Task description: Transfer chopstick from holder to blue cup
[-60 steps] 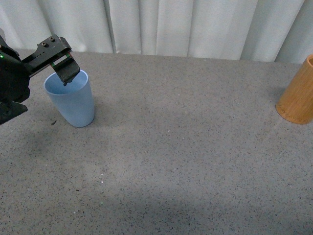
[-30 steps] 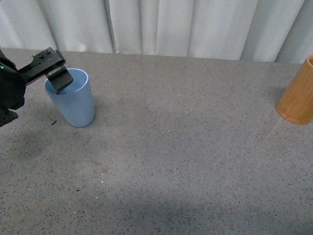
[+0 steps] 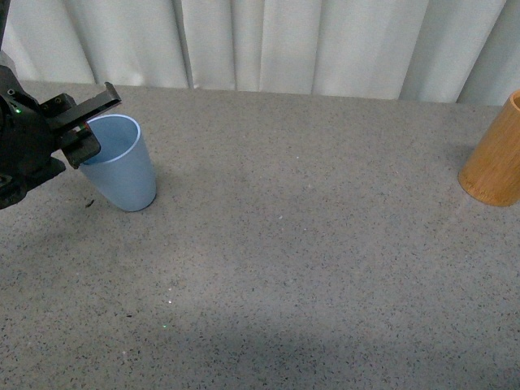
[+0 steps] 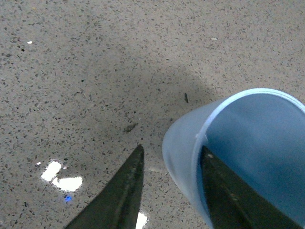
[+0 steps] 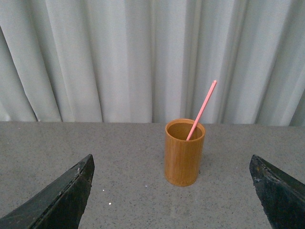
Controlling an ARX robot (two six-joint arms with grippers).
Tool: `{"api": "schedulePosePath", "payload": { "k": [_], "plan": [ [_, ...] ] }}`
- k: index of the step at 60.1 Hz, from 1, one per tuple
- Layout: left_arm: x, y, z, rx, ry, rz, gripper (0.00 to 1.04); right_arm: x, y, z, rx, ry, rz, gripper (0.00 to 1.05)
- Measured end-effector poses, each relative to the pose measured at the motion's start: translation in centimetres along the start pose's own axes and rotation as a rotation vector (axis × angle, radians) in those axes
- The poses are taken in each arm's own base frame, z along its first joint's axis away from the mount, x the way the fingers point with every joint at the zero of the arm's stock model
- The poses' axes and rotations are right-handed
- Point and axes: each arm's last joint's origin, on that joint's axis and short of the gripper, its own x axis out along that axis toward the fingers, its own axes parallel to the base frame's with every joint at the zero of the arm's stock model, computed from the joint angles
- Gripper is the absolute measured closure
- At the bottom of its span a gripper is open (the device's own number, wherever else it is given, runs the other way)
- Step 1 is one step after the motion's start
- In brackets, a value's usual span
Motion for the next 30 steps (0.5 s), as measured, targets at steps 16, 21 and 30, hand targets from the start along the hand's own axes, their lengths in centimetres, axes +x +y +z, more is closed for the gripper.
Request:
{"api": "schedulePosePath", "payload": {
  "k": [16,21,30],
  "plan": [
    [-0.4,-1.3,0.1,0.029,0.007,-0.066,1.01,0.0,0.0,0.0,0.000,0.000,0.000,0.09],
    [-1.0,-1.9,0.2,0.041,-0.001,-0.090,1.01,0.0,0.0,0.0,0.000,0.000,0.000,0.09],
    [-2.3,-3.5,0.5,0.072,-0.012,-0.145,1.01,0.0,0.0,0.0,0.000,0.000,0.000,0.09]
  ]
}}
